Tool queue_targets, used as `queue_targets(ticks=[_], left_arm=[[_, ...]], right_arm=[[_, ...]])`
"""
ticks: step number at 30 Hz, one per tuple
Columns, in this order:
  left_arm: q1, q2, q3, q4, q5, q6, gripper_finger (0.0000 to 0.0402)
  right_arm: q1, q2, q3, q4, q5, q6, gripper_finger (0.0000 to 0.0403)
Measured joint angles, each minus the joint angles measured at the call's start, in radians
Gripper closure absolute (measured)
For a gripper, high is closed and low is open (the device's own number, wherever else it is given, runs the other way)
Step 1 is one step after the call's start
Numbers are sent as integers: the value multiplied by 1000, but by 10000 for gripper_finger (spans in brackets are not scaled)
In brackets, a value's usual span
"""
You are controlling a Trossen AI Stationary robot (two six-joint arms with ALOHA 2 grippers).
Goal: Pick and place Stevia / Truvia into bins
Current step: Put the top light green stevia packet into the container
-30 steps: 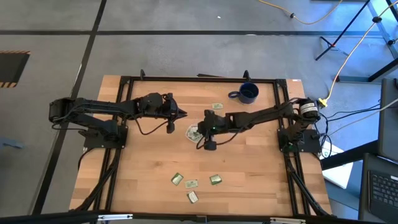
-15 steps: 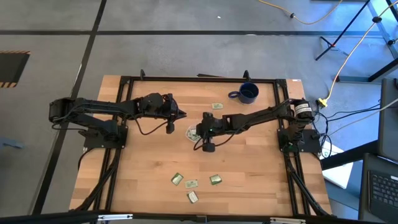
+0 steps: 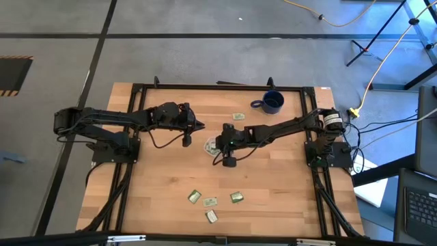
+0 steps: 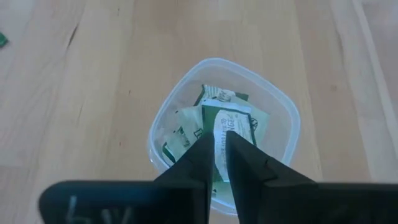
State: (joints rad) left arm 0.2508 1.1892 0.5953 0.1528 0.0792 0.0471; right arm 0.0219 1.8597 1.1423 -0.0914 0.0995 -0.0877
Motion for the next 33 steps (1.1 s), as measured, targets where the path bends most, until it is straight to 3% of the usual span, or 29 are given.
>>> queue_targets(ticks=[4, 13, 17, 23, 26, 33], left_arm=[[0, 0, 0, -1, 0, -9, 357], [0, 0, 0, -8, 1, -25, 354], [0, 0, 0, -19, 1, -26, 354], [0, 0, 0, -31, 1, -26, 354], [0, 0, 0, -31, 1, -26, 354], [0, 0, 0, -30, 0, -18, 352]], right_arm=[[-5, -49, 0, -55, 91, 6, 335], [-175, -142, 1, -276, 98, 48, 337], [-308, -135, -7, -338, -7, 34, 337], [-463, -134, -72, -247, -135, 21, 337], [-498, -133, -105, -203, -211, 4, 337], [-502, -133, -166, -75, -225, -23, 323]])
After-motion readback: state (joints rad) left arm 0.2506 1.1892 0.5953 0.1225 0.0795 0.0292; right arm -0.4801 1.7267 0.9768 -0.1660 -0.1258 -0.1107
